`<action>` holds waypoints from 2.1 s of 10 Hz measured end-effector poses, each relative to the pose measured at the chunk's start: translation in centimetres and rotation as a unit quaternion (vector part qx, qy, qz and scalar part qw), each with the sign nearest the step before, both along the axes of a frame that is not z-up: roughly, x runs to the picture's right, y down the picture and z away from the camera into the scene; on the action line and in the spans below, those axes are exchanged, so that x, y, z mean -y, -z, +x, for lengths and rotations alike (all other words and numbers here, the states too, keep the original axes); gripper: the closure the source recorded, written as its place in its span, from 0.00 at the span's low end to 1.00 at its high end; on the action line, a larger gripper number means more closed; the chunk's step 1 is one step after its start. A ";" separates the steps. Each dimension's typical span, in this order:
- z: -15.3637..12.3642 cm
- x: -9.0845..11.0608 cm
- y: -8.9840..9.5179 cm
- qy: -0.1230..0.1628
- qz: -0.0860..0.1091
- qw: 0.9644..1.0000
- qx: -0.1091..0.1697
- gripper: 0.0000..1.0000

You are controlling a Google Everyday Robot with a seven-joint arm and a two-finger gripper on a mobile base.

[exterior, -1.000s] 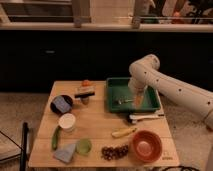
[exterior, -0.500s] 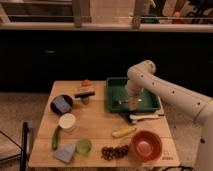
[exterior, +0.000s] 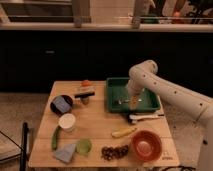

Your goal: Place fork in table surface

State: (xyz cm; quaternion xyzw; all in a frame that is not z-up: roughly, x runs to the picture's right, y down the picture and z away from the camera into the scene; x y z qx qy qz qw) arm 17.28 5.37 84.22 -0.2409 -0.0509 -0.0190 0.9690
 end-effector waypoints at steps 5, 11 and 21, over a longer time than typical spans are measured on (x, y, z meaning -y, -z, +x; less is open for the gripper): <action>1.9 1.5 -0.4 -0.023 0.040 0.999 0.014 0.20; 3.5 2.7 -2.9 -0.045 0.065 0.996 0.038 0.20; 0.4 0.7 -8.7 -0.029 0.022 0.996 0.080 0.20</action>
